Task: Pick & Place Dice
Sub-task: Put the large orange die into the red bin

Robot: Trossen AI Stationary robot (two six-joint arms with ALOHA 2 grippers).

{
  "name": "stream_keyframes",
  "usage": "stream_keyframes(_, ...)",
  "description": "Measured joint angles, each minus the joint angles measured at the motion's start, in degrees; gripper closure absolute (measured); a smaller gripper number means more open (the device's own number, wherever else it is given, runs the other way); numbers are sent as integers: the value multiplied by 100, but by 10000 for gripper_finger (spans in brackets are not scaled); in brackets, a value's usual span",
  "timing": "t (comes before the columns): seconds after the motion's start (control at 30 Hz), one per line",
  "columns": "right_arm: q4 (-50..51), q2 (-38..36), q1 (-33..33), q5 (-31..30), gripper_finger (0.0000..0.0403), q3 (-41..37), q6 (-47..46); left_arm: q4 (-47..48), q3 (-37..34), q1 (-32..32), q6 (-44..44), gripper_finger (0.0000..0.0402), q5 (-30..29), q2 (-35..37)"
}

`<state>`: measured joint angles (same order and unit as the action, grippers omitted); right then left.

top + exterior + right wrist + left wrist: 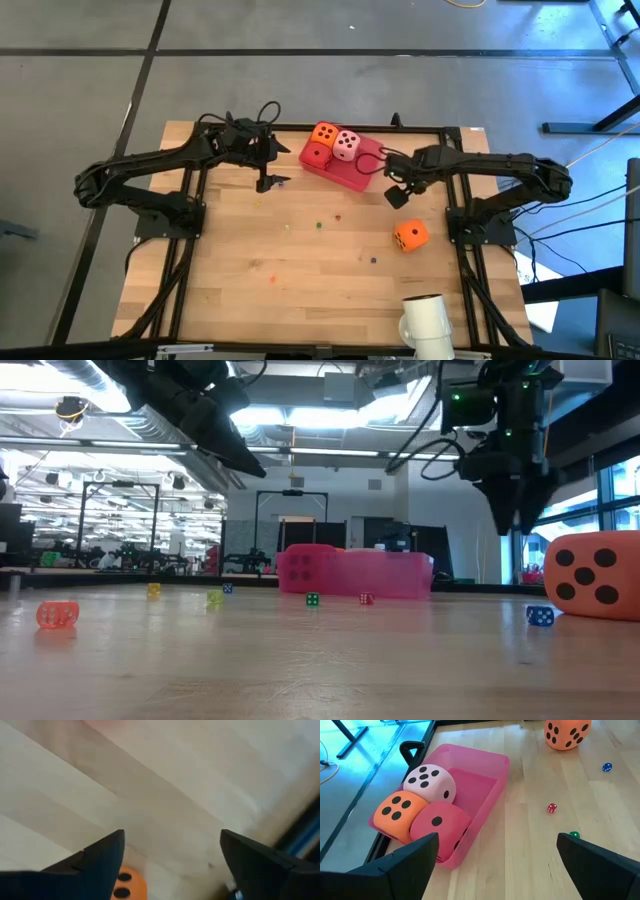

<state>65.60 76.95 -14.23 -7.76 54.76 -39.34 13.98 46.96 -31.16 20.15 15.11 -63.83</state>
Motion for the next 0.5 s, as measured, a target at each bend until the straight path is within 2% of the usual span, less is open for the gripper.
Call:
stream_keyframes(0.2,373,0,126,428,41,0,-668,0,0,0,1,2,0,0)
stream_keyframes(0.33,406,0,237,451,30,0,-672,0,0,0,1,2,0,0)
stream_keyframes(0.5,404,2,323,890,26,0,-653,0,0,0,-148,2,-2,0)
